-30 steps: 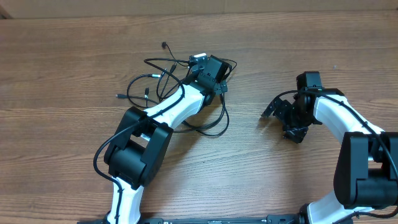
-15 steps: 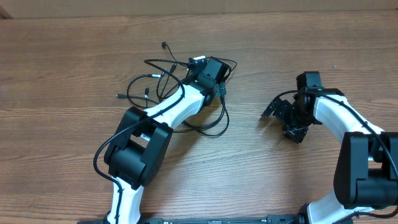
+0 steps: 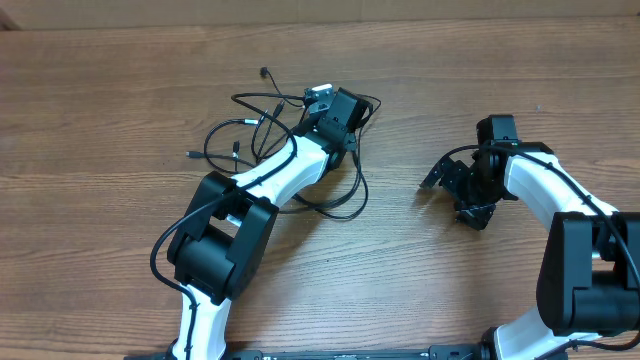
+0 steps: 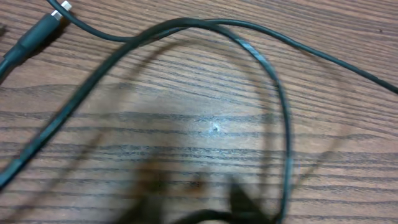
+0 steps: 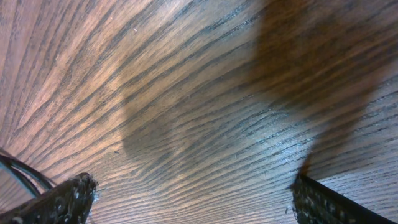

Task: Untangle cables

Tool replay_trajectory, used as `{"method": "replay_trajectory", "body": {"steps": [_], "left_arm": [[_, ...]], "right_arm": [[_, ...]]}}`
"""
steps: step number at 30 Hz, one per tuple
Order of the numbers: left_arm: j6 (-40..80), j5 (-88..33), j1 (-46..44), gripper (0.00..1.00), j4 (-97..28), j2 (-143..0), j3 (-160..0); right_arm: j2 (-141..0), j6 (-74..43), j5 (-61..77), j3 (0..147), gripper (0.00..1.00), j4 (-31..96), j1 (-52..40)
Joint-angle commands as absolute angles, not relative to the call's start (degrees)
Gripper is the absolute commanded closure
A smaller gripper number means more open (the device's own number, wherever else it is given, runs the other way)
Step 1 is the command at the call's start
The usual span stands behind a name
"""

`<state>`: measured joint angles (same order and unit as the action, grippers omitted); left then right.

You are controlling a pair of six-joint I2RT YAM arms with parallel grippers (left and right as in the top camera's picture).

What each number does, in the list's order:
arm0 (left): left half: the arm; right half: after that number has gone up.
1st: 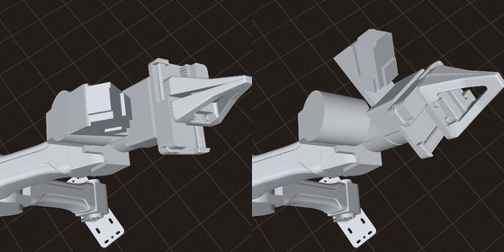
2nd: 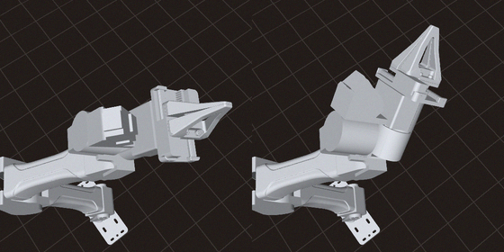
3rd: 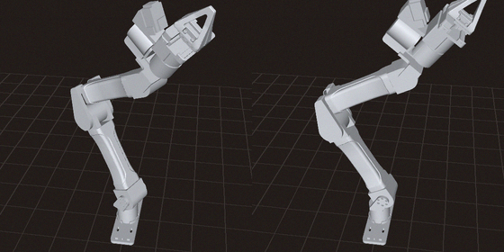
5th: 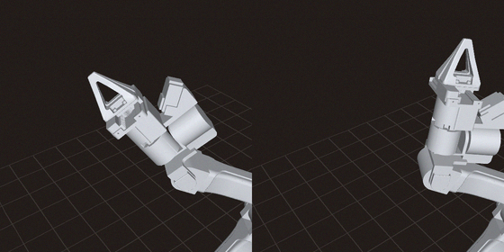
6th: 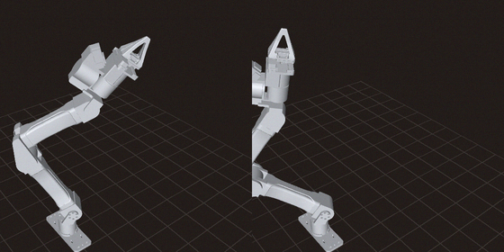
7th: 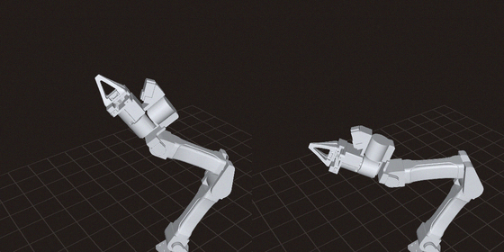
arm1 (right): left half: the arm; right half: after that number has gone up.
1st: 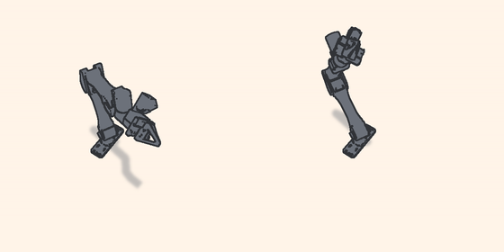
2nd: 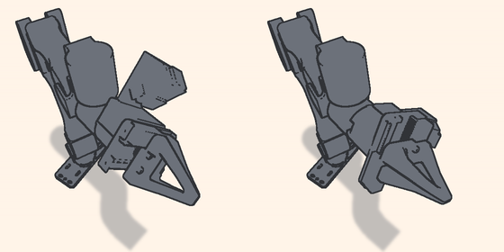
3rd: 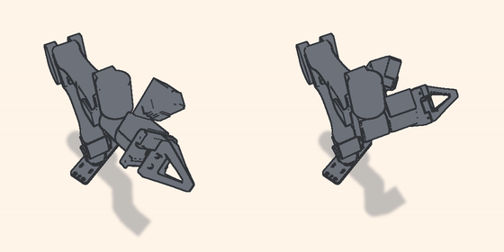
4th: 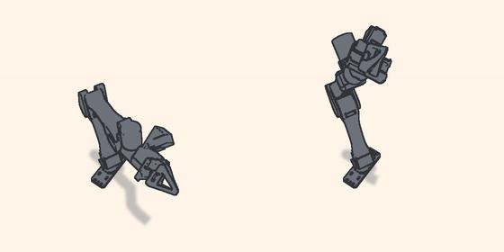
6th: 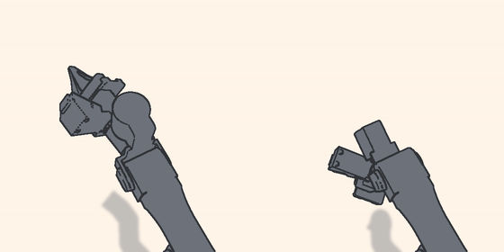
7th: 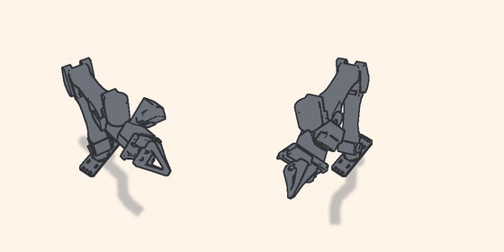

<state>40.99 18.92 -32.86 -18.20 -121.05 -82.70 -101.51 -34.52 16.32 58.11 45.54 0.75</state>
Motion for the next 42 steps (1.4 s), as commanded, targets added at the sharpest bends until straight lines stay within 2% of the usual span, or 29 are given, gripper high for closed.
{"method": "replay_trajectory", "body": {"steps": [1,6,8,12,13,14,15,18,22,27,30,32,34,42], "left_arm": [[40.7,19.9,-32.2,0.96,-18.1,-121.5,-82.5],[40.7,20.0,-32.2,0.96,-16.7,-121.5,-82.5],[40.7,20.0,-32.1,0.93,-16.4,-121.5,-82.5],[40.7,20.1,-32.1,0.82,-15.8,-121.5,-82.5],[40.7,20.2,-32.1,0.77,-15.7,-121.5,-82.5],[40.7,20.3,-32.1,0.65,-15.6,-121.5,-82.5],[40.7,20.5,-32.1,0.59,-15.5,-121.5,-82.5],[40.7,21.6,-32.1,0.52,-15.5,-121.5,-82.5],[40.7,21.6,-31.8,0.55,-15.3,-121.5,-82.5],[40.7,21.6,-31.1,0.67,-15.1,-121.5,-82.5],[40.7,21.5,-30.9,0.76,-15.1,-121.5,-82.5],[40.7,21.3,-30.8,0.87,-15.2,-121.5,-82.5],[40.7,21.1,-30.8,0.95,-15.2,-121.5,-82.5],[40.7,16.9,-30.8,0.96,-17.3,-121.5,-82.5]], "right_arm": [[-104.0,-34.5,18.1,55.4,0.00,45.0,0.4],[-104.0,-34.5,18.1,55.4,0.00,45.0,0.4],[-104.0,-34.5,18.1,55.4,0.00,45.0,0.4],[-104.0,-34.5,18.1,55.4,0.00,45.0,0.4],[-104.0,-34.5,18.1,55.4,0.00,45.0,0.4],[-104.0,-34.5,18.1,55.4,0.00,45.0,0.4],[-104.0,-34.5,18.1,55.4,0.00,45.0,0.4],[-104.0,-34.5,18.1,55.4,0.00,45.0,0.4],[-104.0,-34.5,18.1,55.4,0.00,45.0,0.4],[-104.0,-34.5,18.1,55.4,0.00,45.0,0.4],[-104.0,-34.5,18.1,55.4,0.00,45.0,0.4],[-104.0,-34.5,18.1,55.4,0.00,45.0,0.4],[-104.0,-34.5,18.1,55.4,0.00,45.0,0.4],[-104.0,-34.5,18.1,55.4,0.00,45.0,0.4]]}}
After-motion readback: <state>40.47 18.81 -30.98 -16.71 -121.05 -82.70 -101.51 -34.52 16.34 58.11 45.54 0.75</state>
